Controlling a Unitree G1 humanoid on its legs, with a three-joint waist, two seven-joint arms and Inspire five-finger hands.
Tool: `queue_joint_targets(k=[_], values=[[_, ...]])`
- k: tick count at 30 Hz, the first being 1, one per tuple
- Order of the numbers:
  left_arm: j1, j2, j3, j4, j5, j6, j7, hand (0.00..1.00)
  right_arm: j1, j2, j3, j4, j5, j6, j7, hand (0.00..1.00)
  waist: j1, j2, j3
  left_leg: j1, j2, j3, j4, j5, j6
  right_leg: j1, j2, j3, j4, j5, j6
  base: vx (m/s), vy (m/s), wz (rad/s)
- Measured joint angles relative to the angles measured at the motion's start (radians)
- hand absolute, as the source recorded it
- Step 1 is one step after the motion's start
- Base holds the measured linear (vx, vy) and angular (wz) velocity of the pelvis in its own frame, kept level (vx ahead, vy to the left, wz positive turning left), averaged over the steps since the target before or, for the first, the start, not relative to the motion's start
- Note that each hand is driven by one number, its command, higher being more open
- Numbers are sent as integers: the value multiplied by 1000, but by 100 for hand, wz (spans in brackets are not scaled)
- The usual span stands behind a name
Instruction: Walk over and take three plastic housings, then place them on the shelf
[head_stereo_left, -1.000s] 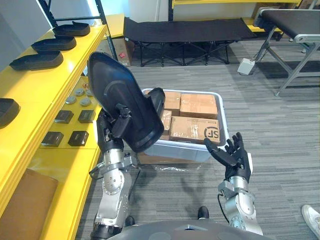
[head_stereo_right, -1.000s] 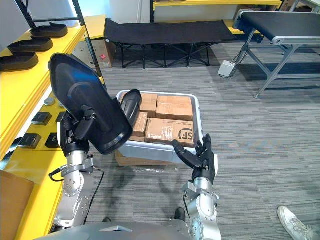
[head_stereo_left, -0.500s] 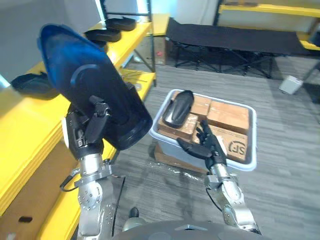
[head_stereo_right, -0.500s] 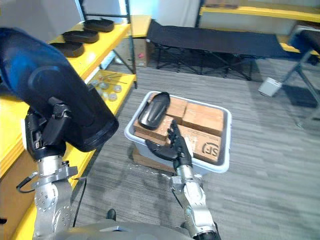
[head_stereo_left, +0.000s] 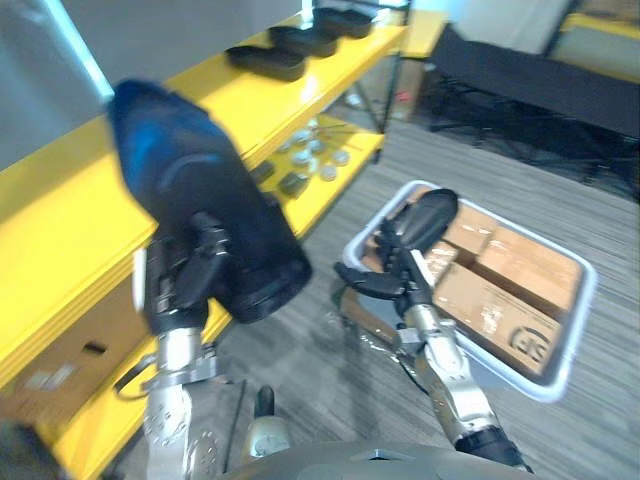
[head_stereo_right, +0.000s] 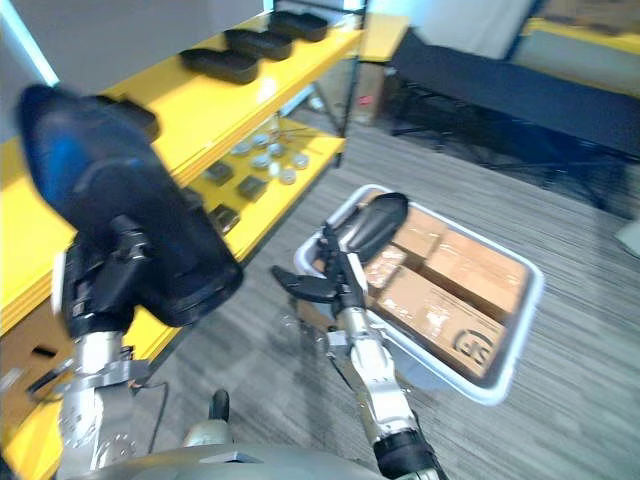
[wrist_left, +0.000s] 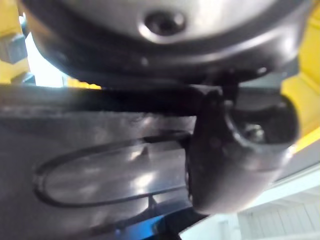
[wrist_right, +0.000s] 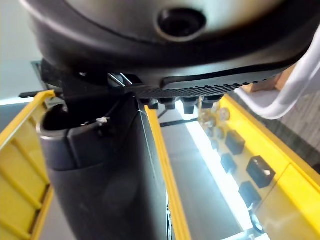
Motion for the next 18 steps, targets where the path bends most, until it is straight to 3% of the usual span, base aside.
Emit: queue_joint_targets(k=[1,4,9,10,11,12,14,16,18], values=[[0,1,-23,0,0,0,-3,0,8,-2,-19,0,1,0,2,100,-1,0,1,4,-20,5,-14,7,-22,-5,-25,2,17,-6,8,-8,177,22],[-2,13,-19,0,-1,2,5,0,9,21,-25,-2,3,-9,27,100,-5,-22,16,23,-48,24,-27,2,-22,-17,-61,45,41,-9,4,8,79,-10],[-21,36,-28,25,-17,7,-42,0,77,36,-35,-63,53,-38,46,100,-42,-27,41,17,-85,-85,-37,8,-4,-53,-90,222,241,-73,-73,-19,23,65],[-23,49,-26,24,-20,3,-49,0,78,43,-28,-77,53,-51,54,100,-42,-38,46,15,-103,-105,-59,22,-4,-55,-83,235,247,-144,-79,-16,-112,56],[-26,49,-21,27,-20,2,-44,0,62,43,-23,-86,53,-65,68,100,-32,-54,49,12,-115,-113,-72,46,-8,-51,-89,252,243,-181,-48,-23,-132,45],[-29,50,-22,29,-20,3,-36,0,51,41,-24,-88,53,-73,78,100,-28,-47,58,8,-115,-120,-71,54,-10,-52,-89,252,247,-189,-35,-45,-133,31],[-18,28,-37,31,-16,3,-5,0,24,21,-14,-90,48,-81,115,100,-19,-7,83,-3,-118,-145,-65,77,-19,-47,-88,246,261,-218,13,-92,-96,23],[-7,29,-49,30,-16,3,-2,0,28,16,4,-90,42,-81,128,100,-14,-3,85,-6,-122,-156,-59,77,-20,-33,-88,236,257,-233,33,-49,-40,15],[-6,29,-53,28,-15,3,-4,0,28,17,7,-90,43,-85,131,100,-13,-7,89,-7,-124,-164,-52,73,-22,-22,-89,223,254,-242,30,-23,-6,20]])
